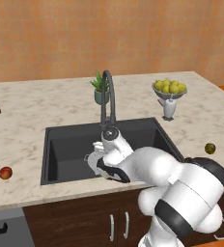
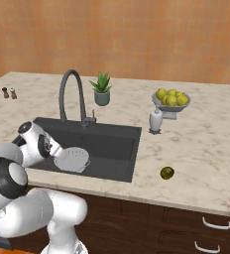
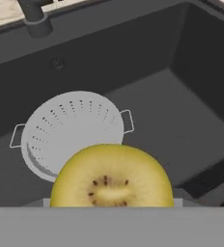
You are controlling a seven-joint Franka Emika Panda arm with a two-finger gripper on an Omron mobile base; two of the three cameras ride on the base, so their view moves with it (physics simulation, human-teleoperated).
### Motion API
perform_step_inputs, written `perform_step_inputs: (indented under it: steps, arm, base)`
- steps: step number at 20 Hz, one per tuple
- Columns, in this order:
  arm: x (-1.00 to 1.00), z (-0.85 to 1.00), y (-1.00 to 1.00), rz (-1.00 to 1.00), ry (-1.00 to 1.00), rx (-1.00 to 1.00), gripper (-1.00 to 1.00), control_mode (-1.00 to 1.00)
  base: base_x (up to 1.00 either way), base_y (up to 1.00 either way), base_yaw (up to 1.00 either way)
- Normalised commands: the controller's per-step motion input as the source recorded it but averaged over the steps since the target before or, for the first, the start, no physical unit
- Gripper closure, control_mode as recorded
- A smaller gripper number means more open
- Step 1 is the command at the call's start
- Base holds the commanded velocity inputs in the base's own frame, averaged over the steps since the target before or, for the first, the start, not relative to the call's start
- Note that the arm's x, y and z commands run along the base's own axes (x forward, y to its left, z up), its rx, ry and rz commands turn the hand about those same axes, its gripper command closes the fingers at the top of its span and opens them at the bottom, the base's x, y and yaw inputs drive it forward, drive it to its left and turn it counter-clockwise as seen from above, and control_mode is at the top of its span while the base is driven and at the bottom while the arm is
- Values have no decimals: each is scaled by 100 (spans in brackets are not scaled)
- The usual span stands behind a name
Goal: Put the colander in the sink, put the kiwi, apple, kiwi in the colander, and turn on the sink faucet and pour water over the colander.
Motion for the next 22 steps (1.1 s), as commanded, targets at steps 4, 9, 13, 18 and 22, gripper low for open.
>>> perform_step_inputs:
  steps: [4,9,13,18,22]
  arm:
    - [71,-2,98,-6,5,-1,100,-100]
    - [20,-48,44,-3,-2,0,100,-100]
    - [5,-44,16,0,0,0,100,-100]
    - [5,-27,0,0,0,0,100,-100]
    - [14,-17,0,0,3,5,100,-100]
  base:
    - [0,0,0]
    - [0,0,0]
    - [0,0,0]
    - [0,0,0]
    - [0,0,0]
